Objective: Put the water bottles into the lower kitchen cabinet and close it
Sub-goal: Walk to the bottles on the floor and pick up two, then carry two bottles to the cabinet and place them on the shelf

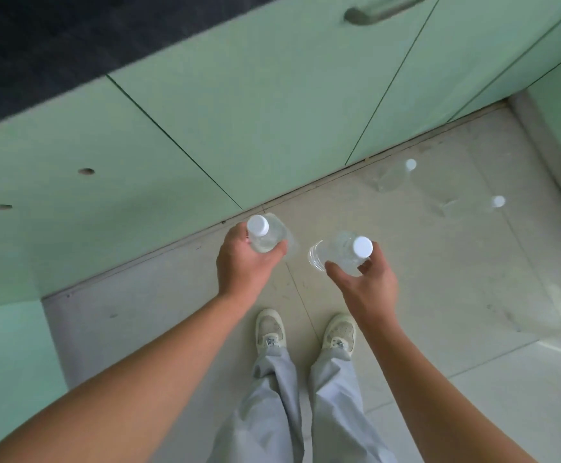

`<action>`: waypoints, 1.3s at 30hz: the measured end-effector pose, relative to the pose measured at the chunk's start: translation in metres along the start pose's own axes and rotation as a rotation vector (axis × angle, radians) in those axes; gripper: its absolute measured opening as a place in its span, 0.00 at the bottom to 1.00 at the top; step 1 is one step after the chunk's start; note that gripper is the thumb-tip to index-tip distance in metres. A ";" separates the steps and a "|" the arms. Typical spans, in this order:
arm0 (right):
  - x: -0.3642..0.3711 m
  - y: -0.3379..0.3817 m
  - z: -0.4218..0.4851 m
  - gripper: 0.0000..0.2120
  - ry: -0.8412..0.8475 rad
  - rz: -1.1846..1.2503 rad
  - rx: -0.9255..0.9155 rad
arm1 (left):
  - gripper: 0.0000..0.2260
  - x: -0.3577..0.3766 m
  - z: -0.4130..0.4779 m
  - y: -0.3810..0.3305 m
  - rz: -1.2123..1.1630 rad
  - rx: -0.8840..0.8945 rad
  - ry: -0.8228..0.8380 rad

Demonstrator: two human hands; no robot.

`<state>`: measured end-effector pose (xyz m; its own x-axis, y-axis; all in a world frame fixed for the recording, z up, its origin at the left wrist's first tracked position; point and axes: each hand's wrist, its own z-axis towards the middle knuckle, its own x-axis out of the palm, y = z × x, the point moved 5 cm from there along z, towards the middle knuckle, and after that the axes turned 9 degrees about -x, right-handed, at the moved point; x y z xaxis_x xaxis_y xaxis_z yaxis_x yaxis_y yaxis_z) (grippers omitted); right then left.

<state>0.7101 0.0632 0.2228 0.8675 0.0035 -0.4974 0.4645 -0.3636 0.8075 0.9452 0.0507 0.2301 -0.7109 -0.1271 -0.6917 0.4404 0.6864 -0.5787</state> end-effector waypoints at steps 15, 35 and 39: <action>-0.180 0.322 -0.141 0.28 -0.067 0.122 -0.378 | 0.23 -0.291 -0.186 -0.200 -0.381 0.352 -0.143; -0.215 0.393 -0.201 0.22 0.441 0.088 -0.675 | 0.21 -0.354 -0.363 -0.142 -0.686 0.073 -0.480; -0.177 0.385 -0.226 0.20 0.625 0.019 -0.725 | 0.23 -0.351 -0.410 -0.087 -0.693 -0.114 -0.634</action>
<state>0.7757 0.1331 0.6938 0.7167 0.5767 -0.3922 0.2641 0.2960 0.9180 0.9322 0.3294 0.7002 -0.3482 -0.8756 -0.3348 -0.0487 0.3736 -0.9263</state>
